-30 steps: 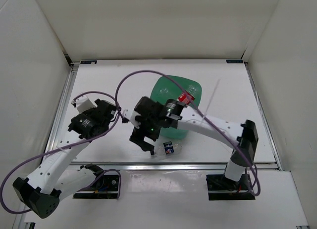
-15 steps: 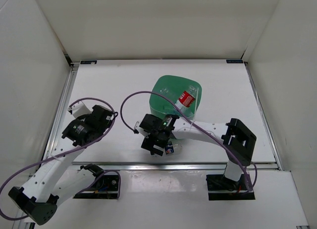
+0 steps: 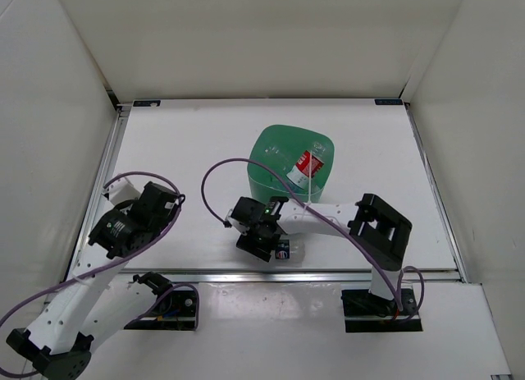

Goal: Put the plastic bottles in the bin

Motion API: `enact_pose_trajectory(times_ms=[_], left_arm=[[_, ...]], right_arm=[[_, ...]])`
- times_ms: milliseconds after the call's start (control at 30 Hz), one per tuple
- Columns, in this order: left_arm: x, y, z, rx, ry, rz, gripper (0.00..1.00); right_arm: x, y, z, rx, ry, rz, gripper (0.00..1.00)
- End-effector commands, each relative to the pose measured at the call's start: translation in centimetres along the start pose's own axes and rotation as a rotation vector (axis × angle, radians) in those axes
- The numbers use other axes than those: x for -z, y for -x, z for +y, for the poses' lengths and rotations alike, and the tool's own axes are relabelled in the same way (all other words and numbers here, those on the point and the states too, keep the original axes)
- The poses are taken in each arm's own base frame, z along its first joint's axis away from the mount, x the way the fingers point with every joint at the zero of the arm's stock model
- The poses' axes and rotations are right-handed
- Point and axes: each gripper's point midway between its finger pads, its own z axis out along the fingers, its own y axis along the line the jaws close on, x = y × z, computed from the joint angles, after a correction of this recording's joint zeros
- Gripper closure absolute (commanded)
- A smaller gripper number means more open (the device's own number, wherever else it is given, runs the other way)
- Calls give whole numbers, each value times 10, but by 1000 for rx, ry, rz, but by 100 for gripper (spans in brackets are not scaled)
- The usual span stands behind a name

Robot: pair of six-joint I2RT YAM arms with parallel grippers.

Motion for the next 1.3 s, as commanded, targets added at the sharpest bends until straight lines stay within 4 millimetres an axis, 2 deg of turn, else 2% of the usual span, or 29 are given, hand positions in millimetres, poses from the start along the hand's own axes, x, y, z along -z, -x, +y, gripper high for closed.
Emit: enact_pose_trajectory(times_ms=[0, 67, 100, 133, 200, 233, 267, 333, 367, 400, 433, 467, 533, 567, 600, 633, 700, 733, 767, 833, 867, 967, 1000, 1033, 1067, 1133, 1167, 1233, 1267], left_arm=[[0, -1, 13, 11, 27, -12, 0], [2, 0, 13, 27, 19, -15, 0], [2, 0, 13, 27, 19, -15, 0], [2, 0, 13, 27, 19, -15, 0], [3, 0, 15, 49, 20, -15, 0], [2, 2, 16, 49, 24, -26, 0], [3, 3, 16, 55, 18, -29, 0], [3, 5, 17, 66, 21, -39, 0], [4, 5, 17, 72, 14, -41, 0], [2, 3, 19, 66, 21, -39, 0], [2, 3, 19, 66, 21, -39, 0], [3, 4, 19, 72, 14, -41, 0], [3, 4, 19, 72, 14, -41, 0], [3, 4, 19, 72, 14, -41, 0], [2, 2, 20, 66, 21, -39, 0], [3, 3, 21, 72, 14, -41, 0], [1, 1, 22, 66, 21, -39, 0], [1, 1, 22, 66, 21, -39, 0], [1, 1, 22, 66, 21, -39, 0], [-1, 0, 21, 69, 17, -40, 0], [-1, 0, 19, 61, 11, -42, 0], [-4, -3, 17, 57, 12, -32, 0], [-4, -3, 17, 57, 13, -32, 0], [-4, -3, 17, 57, 13, -32, 0], [-4, -3, 17, 57, 13, -32, 0], [-4, -3, 17, 57, 13, -32, 0], [-4, -1, 13, 46, -6, -39, 0], [-5, -1, 11, 34, -6, -39, 0], [-3, 1, 10, 30, -12, -41, 0]], right_arm=[[4, 5, 13, -46, 64, 20, 40], [16, 17, 17, -47, 75, 8, 50], [38, 34, 17, -55, 74, -30, 58], [50, 45, 20, -44, 77, -49, 62], [87, 64, 23, -52, 80, -101, 67], [124, 99, 23, -69, 82, -219, 67], [148, 114, 29, -70, 100, -272, 67], [187, 135, 29, -92, 106, -338, 68], [237, 163, 31, -101, 100, -490, 68], [260, 172, 26, -115, 80, -554, 70], [279, 181, 5, -152, -11, -623, 74], [307, 184, -7, -188, -69, -709, 74], [344, 188, -54, -326, -181, -846, 74], [369, 180, -68, -359, -210, -914, 74], [375, 175, -82, -392, -252, -935, 74], [364, 169, -102, -427, -286, -918, 74], [360, 156, -119, -461, -317, -898, 72], [350, 148, -133, -486, -341, -860, 72], [345, 145, -139, -497, -350, -845, 68], [339, 136, -150, -534, -360, -816, 49], [330, 130, -150, -559, -342, -783, 31], [308, 114, -157, -654, -327, -699, 15], [305, 113, -154, -663, -311, -689, 5], [308, 112, -153, -663, -311, -689, 0], [309, 111, -151, -669, -299, -687, 0], [334, 112, -153, -701, -262, -743, 0], [341, 96, -164, -781, -259, -727, 0], [352, 89, -163, -935, -120, -737, 0], [348, 71, -181, -1037, -91, -703, 0]])
